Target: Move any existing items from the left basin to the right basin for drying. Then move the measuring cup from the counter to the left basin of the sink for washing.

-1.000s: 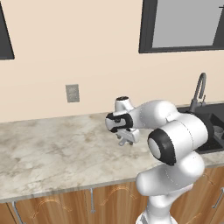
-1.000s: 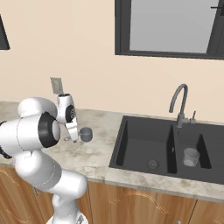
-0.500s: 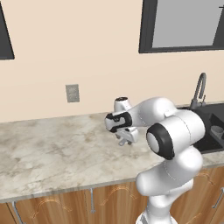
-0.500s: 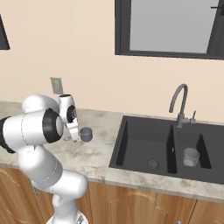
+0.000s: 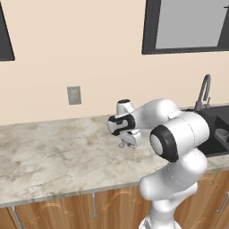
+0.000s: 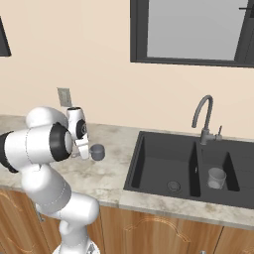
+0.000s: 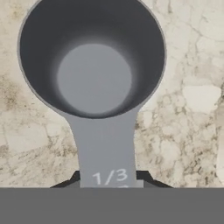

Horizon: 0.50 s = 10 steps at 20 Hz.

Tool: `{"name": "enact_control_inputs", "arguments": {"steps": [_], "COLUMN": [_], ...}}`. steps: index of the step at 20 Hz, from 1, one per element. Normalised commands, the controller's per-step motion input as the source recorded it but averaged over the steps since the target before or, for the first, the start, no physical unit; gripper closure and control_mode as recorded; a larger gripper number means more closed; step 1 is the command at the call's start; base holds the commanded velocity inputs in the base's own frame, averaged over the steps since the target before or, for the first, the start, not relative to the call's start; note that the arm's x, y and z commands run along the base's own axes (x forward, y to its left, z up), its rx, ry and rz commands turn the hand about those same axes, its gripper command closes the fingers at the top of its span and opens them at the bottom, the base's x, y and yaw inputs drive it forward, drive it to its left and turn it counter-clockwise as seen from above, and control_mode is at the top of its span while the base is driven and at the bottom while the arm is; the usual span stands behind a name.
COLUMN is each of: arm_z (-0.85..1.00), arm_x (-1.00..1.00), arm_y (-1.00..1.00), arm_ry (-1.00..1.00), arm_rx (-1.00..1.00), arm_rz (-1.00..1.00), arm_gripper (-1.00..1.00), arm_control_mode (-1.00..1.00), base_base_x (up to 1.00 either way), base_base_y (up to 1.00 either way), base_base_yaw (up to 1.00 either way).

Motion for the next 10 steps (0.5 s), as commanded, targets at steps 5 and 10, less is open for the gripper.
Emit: {"name": "enact_control_inputs", "arguments": {"steps": [5, 10], "arm_z": [0.21, 0.11], "arm_x": [-0.05, 0.1], "arm_y": [-0.33, -0.45], "arm_ry": [-0.02, 0.0], "arm_rx": [0.0, 0.0], "arm_rz": [-0.11, -0.13], "arm_gripper": [1.0, 1.0], "arm_control_mode": [-1.0, -1.0], "base_base_x": [0.0, 0.0], "base_base_y": [0.0, 0.0], "base_base_yaw": [0.0, 0.0]}}
